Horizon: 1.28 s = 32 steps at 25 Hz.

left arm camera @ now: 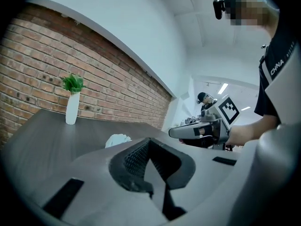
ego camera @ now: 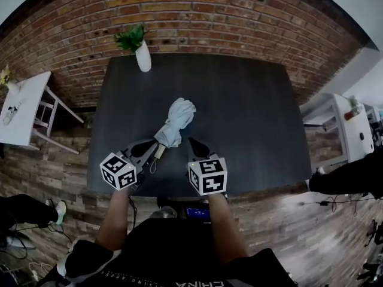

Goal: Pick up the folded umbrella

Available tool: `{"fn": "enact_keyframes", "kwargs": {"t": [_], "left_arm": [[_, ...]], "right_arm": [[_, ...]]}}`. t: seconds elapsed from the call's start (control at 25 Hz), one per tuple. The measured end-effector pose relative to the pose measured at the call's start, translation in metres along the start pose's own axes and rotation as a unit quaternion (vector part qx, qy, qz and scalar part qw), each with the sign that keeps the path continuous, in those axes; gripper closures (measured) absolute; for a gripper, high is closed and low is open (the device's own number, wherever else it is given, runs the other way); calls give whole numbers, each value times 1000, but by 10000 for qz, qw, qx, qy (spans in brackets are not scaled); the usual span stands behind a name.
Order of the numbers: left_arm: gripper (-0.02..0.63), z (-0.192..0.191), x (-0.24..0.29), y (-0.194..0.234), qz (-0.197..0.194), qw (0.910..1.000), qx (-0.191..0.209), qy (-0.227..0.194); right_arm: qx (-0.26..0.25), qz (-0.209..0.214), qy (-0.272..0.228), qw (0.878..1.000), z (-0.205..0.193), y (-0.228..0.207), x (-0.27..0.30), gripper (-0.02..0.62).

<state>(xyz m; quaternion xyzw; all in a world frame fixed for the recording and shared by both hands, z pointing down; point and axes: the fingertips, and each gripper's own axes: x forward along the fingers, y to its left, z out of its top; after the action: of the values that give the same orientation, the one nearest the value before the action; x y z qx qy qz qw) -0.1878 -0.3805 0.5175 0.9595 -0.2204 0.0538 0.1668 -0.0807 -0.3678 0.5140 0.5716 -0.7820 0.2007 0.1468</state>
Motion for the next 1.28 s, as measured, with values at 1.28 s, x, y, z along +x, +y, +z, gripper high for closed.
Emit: {"fn": "enact_keyframes", "kwargs": {"t": [1.28], "left_arm": [[604, 52, 72, -18, 183, 9964, 793, -234]], "right_arm": [[-259, 1657, -321, 9853, 56, -39, 20, 588]]}}
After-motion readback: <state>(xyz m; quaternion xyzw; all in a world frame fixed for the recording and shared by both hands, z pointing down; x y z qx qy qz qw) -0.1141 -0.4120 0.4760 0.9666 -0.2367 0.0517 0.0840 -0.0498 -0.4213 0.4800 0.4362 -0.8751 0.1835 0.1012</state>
